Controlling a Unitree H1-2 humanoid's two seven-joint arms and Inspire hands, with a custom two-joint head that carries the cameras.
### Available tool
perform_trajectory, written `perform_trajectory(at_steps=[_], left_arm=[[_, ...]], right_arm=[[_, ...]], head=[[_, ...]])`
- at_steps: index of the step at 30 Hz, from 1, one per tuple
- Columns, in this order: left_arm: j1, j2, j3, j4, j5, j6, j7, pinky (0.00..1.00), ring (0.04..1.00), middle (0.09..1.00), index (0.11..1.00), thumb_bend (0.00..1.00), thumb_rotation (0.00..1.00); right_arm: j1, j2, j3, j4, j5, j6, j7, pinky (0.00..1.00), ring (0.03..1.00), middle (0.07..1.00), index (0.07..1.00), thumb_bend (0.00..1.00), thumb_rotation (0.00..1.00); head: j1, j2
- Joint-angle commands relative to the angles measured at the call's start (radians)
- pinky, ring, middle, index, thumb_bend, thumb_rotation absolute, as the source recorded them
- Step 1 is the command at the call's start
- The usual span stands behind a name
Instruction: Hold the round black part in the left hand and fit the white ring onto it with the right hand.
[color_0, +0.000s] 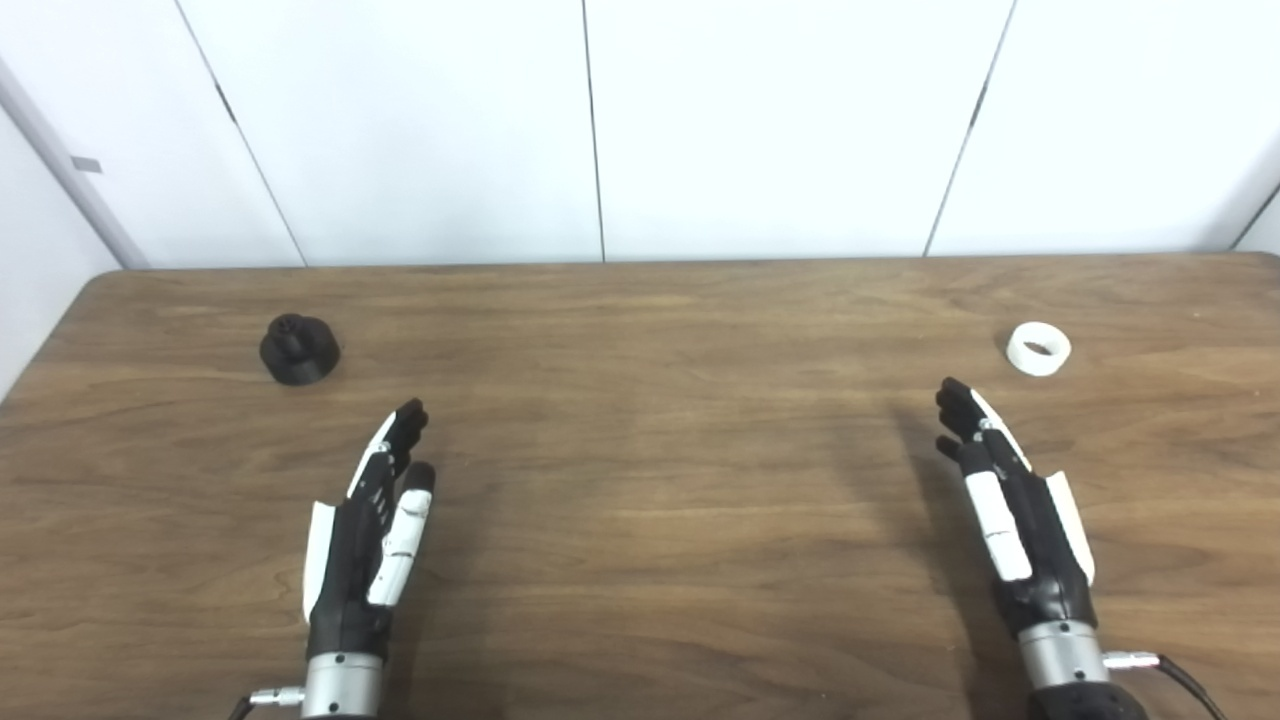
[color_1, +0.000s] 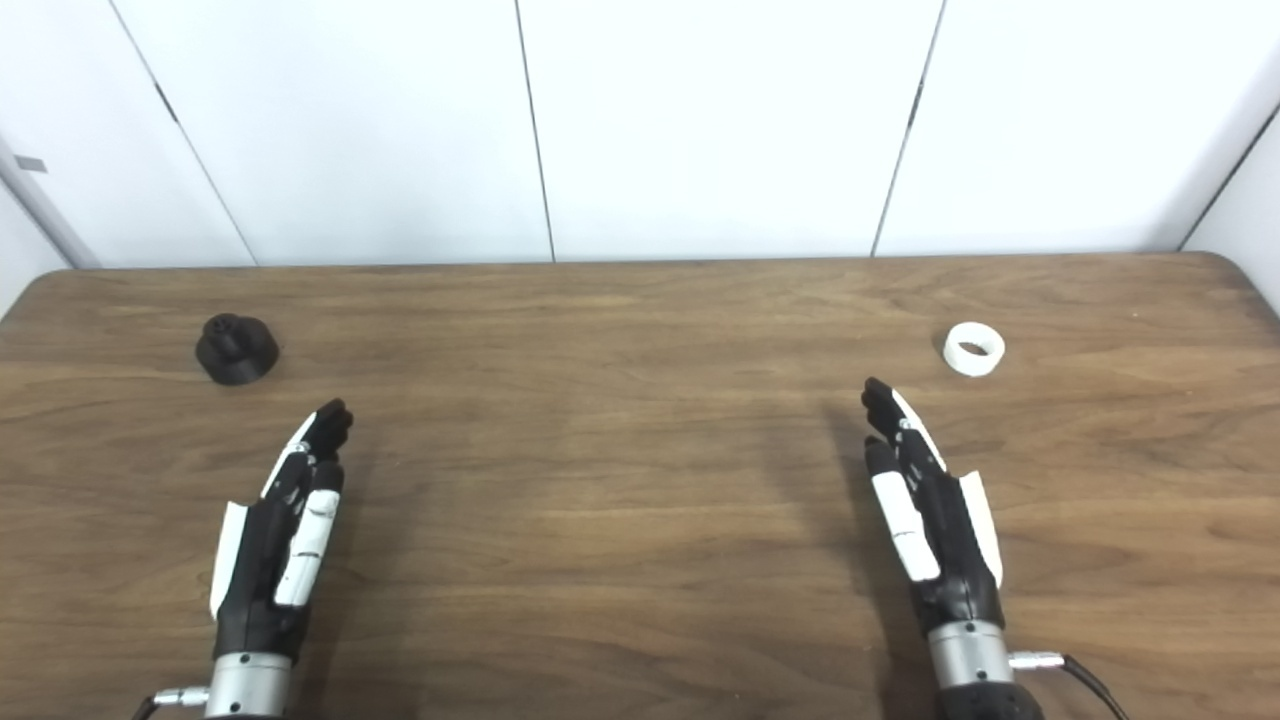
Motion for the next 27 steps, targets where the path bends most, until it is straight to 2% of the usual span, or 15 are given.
perform_trajectory(at_steps=[1, 10, 12, 21, 23, 27], left_arm=[[0.007, -0.001, 0.001, 0.017, -0.001, -0.019, 0.011, 0.97, 0.941, 0.915, 0.920, 0.57, 0.82], [0.008, 0.003, 0.001, 0.014, 0.001, -0.018, 0.010, 0.97, 0.938, 0.907, 0.915, 0.54, 0.82], [0.009, 0.002, -0.001, 0.006, 0.003, -0.012, 0.008, 0.96, 0.935, 0.904, 0.915, 0.53, 0.82], [0.018, -0.017, -0.022, -0.022, 0.035, 0.020, 0.011, 0.96, 0.936, 0.913, 0.916, 0.54, 0.82], [0.018, -0.024, -0.031, -0.018, 0.051, 0.018, 0.015, 0.96, 0.942, 0.919, 0.920, 0.53, 0.83], [0.017, -0.038, -0.044, -0.006, 0.078, 0.013, 0.028, 0.97, 0.948, 0.923, 0.925, 0.54, 0.85]], right_arm=[[-0.022, -0.008, 0.001, -0.022, -0.002, -0.019, 0.002, 0.89, 0.932, 0.916, 0.902, 0.56, 0.94], [-0.021, -0.003, 0.000, -0.026, -0.001, -0.014, 0.000, 0.89, 0.932, 0.917, 0.900, 0.56, 0.94], [-0.019, -0.003, -0.001, -0.032, 0.000, -0.010, 0.000, 0.89, 0.931, 0.916, 0.900, 0.54, 0.94], [-0.016, -0.030, -0.016, -0.035, 0.021, 0.010, 0.018, 0.90, 0.933, 0.917, 0.904, 0.57, 0.95], [-0.018, -0.043, -0.022, -0.020, 0.036, -0.001, 0.025, 0.90, 0.932, 0.918, 0.906, 0.59, 0.95], [-0.022, -0.064, -0.032, 0.011, 0.062, -0.026, 0.035, 0.90, 0.932, 0.922, 0.910, 0.60, 0.94]], head=[[0.002, 0.001], [0.002, 0.007], [0.015, 0.018], [0.156, 0.015], [0.210, 0.010], [0.265, 0.002]])
